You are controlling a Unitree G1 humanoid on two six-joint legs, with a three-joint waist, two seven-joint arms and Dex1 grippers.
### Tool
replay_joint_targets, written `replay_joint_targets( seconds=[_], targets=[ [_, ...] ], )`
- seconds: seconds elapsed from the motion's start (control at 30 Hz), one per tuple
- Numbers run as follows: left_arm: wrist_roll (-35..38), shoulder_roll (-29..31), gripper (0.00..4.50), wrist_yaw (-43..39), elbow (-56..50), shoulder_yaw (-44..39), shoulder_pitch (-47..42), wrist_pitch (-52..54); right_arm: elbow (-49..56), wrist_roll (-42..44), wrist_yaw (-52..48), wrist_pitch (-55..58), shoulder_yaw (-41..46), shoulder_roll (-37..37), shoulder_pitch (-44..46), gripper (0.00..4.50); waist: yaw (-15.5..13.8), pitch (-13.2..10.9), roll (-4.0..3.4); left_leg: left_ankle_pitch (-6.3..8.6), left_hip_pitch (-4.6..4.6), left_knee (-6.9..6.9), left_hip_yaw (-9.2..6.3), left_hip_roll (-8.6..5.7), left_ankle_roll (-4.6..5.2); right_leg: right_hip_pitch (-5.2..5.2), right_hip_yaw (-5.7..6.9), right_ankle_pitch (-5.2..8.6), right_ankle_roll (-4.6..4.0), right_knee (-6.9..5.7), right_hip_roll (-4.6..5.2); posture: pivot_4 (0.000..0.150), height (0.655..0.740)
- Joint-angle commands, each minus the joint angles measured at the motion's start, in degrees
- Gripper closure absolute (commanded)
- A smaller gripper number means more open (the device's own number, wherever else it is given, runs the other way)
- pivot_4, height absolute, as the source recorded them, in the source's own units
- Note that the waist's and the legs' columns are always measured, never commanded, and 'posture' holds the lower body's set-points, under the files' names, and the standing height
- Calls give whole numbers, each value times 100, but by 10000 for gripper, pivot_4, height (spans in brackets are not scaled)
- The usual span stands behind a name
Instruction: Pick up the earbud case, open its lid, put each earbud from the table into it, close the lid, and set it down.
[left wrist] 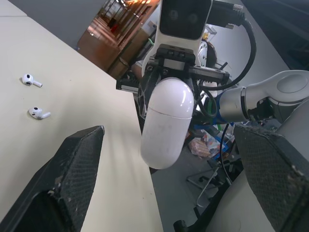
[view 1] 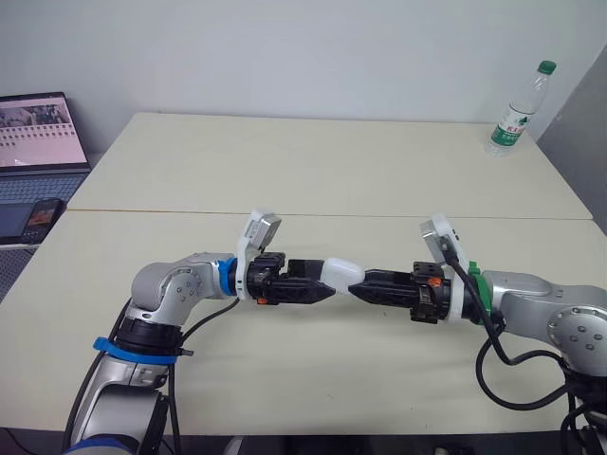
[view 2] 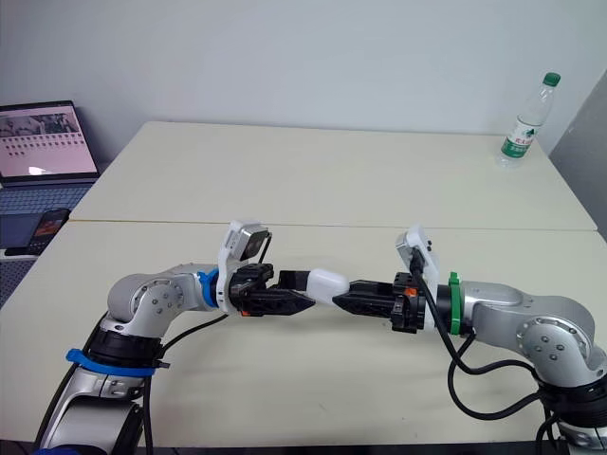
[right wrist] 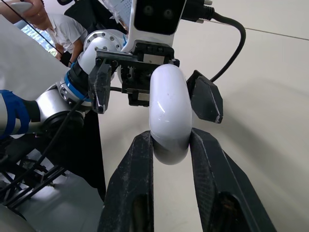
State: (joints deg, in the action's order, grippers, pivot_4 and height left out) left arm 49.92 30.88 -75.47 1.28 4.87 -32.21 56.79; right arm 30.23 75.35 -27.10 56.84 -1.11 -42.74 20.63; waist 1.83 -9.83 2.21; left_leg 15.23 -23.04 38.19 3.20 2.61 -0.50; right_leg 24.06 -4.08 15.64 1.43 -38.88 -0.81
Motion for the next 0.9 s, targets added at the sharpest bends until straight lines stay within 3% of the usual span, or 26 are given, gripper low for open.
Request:
replay_joint_targets(
  seconds=[0.03, 0.17, 0.27, 0.57, 0.73, 0.9],
  targets=[
    [-61, -6, 328, -115, -44, 33, -99, -104, 194, 10, -106, -44, 148, 23, -3, 38270, -1, 0, 0, 0, 0, 0, 0, 0, 0, 0, 0, 0, 0, 0, 0, 1500, 7362],
    [-75, -47, 328, -100, -71, 31, -74, -82, 226, 13, -113, -45, 132, 65, -12, 38270, 0, 0, 0, 0, 0, 0, -2, 1, 0, 0, 0, 0, 0, 0, 0, 1500, 7362],
    [-75, -65, 6288, -88, -72, 22, -62, -74, 233, -20, -98, -40, 110, 89, -24, 38270, 0, 0, 0, 0, 0, 0, -3, 1, 0, 0, -1, 0, 0, -1, 0, 1500, 7362],
    [-83, -124, 36295, -73, -166, 75, -17, -59, 275, -46, -71, -26, 96, 131, -43, 38270, 0, 0, 0, 0, 0, 0, -2, 1, 0, 0, -1, 0, 0, -1, 0, 1500, 7362],
    [-95, -145, 37046, -41, -193, 84, 14, -110, 271, -250, -21, -113, 107, 183, -25, 38270, 0, 0, 0, 0, 0, 0, -2, 1, 0, 0, -1, 0, 0, -2, 0, 1500, 7362],
    [-111, -238, 37050, 153, -180, 7, 79, -167, 372, -396, -19, -107, 200, 110, -108, 19924, 0, 0, 0, 0, 0, 1, -2, 0, 0, 0, -1, 0, 0, -2, 1, 1500, 7362]
  ],
)
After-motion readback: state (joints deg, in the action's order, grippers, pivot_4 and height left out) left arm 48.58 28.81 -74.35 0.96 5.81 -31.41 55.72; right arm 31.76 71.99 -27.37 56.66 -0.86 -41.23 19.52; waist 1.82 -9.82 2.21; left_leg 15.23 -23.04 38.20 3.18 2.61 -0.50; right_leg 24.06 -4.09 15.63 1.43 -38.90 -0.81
